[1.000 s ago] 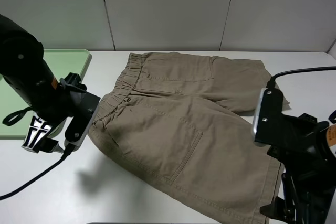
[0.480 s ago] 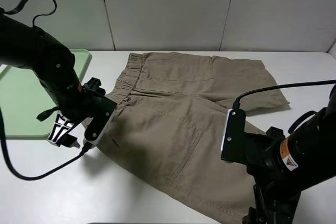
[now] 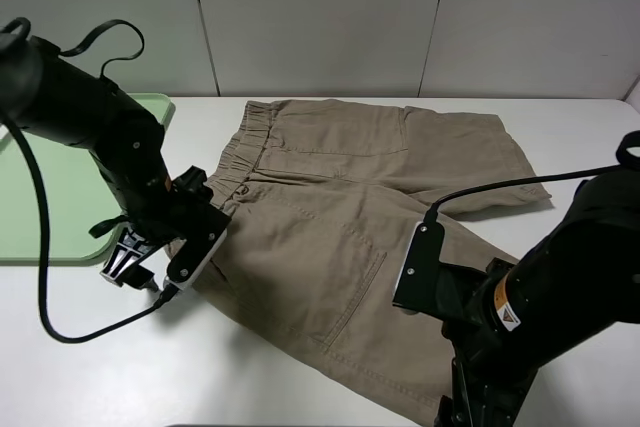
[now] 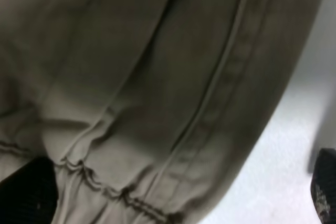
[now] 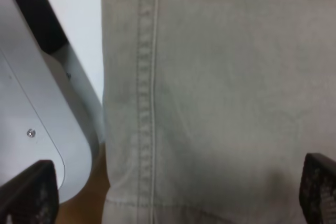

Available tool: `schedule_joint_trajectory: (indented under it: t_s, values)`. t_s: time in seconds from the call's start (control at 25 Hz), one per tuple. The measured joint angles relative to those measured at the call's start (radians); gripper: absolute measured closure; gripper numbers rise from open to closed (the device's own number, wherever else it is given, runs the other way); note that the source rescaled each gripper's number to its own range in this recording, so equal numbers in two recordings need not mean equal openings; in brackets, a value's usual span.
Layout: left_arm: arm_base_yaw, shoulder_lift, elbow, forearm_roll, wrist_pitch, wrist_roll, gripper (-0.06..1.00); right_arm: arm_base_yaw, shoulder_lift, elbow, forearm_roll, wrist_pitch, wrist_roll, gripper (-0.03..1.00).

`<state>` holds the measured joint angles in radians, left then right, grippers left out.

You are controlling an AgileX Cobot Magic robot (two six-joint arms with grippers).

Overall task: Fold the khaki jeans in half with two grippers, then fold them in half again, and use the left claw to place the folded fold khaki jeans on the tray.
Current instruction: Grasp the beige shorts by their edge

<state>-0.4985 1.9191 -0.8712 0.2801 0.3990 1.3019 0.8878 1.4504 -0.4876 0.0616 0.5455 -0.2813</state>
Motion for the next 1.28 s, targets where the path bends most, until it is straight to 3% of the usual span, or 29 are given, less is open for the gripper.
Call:
schedule_joint_trajectory:
  t_s: [0.36,0.92,1.28]
  values:
    - [0.0,0.006,-0.005,0.001,-0.001,0.003,-0.02,0.0,0.0,0.0,0.023,-0.043,0.002,-0.03]
    - [0.0,0.006,-0.005,0.003,-0.022,0.01,-0.01,0.0,0.006,0.043,0.153,-0.113,-0.013,-0.03]
    - [0.0,0.006,-0.005,0.003,-0.025,0.011,0.0,0.0,0.189,0.043,0.174,-0.142,-0.013,-0.03]
